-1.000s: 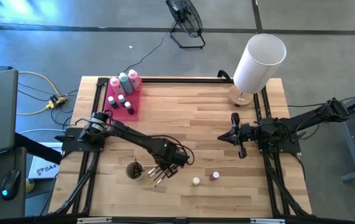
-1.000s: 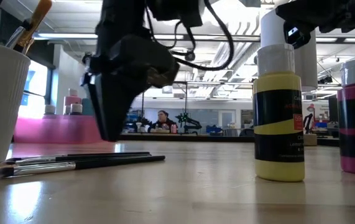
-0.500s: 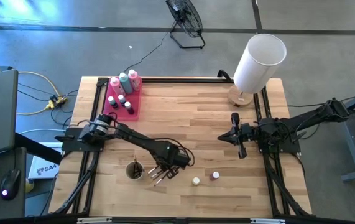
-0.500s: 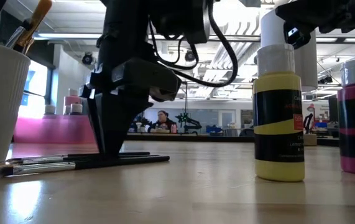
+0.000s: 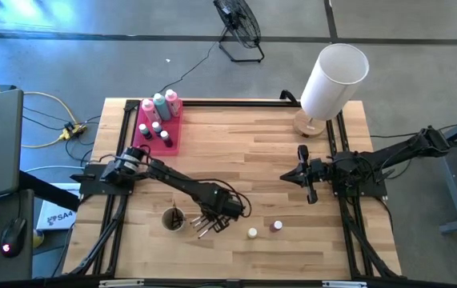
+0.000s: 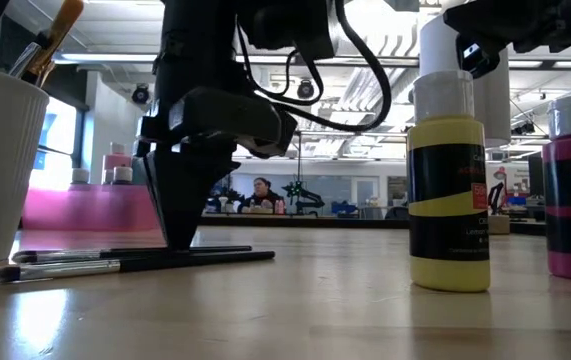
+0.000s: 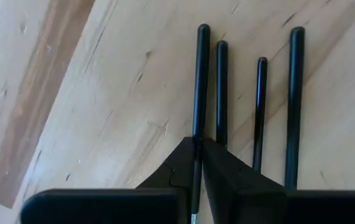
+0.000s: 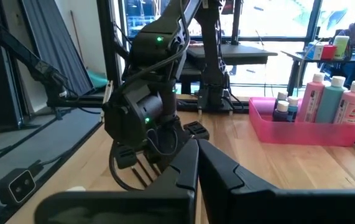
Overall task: Pick & Place Paint Supplies
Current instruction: Put the silver paintbrush into the light brown cup
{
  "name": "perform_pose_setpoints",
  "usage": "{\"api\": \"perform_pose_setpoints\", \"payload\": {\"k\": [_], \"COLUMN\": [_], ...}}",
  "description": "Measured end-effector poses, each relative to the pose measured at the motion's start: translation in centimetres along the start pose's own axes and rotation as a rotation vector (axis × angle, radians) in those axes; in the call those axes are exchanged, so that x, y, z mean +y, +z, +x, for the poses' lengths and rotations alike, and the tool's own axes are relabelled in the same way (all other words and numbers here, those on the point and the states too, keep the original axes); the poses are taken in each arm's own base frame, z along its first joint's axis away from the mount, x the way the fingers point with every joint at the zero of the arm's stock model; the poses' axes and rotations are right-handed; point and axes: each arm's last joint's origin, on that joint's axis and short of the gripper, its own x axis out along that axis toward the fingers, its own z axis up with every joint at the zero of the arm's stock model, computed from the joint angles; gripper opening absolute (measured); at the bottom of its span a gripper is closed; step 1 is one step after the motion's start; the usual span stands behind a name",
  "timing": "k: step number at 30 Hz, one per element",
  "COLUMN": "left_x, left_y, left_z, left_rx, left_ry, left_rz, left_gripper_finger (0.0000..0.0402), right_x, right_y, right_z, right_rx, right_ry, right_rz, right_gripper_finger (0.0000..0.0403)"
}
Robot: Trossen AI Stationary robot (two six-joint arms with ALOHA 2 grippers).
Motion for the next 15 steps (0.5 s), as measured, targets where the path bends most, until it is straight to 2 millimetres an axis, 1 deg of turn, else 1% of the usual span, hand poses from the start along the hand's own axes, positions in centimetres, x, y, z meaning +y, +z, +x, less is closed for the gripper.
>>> {"api": "perform_pose_setpoints", "payload": {"k": [3,7,10,15], "left_x": [0.2,0.9,1.4,2.3], "left_y": [0.6,1.8,2.6,4.5], "left_z": [0.1,0.2,0.2,0.3], "left_rx": [-0.037,-0.103,-0.134,-0.204], "left_ry": [0.0,0.026,0.031,0.006], "left_rz": [0.012,-0.015,0.005,0.025], "left_gripper_finger": [0.0018,0.0023,0.0025,0.0026], "right_x": [0.0,0.0,0.0,0.0], "right_y": [0.0,0.0,0.0,0.0], "right_z": [0.0,0.0,0.0,0.0], "right_rx": [0.0,0.0,0.0,0.0], "right_ry": [0.0,0.0,0.0,0.0], "right_rz": [0.0,0.0,0.0,0.0], "right_gripper_finger": [0.0003,0.0003,0.0003,0.0003]}}
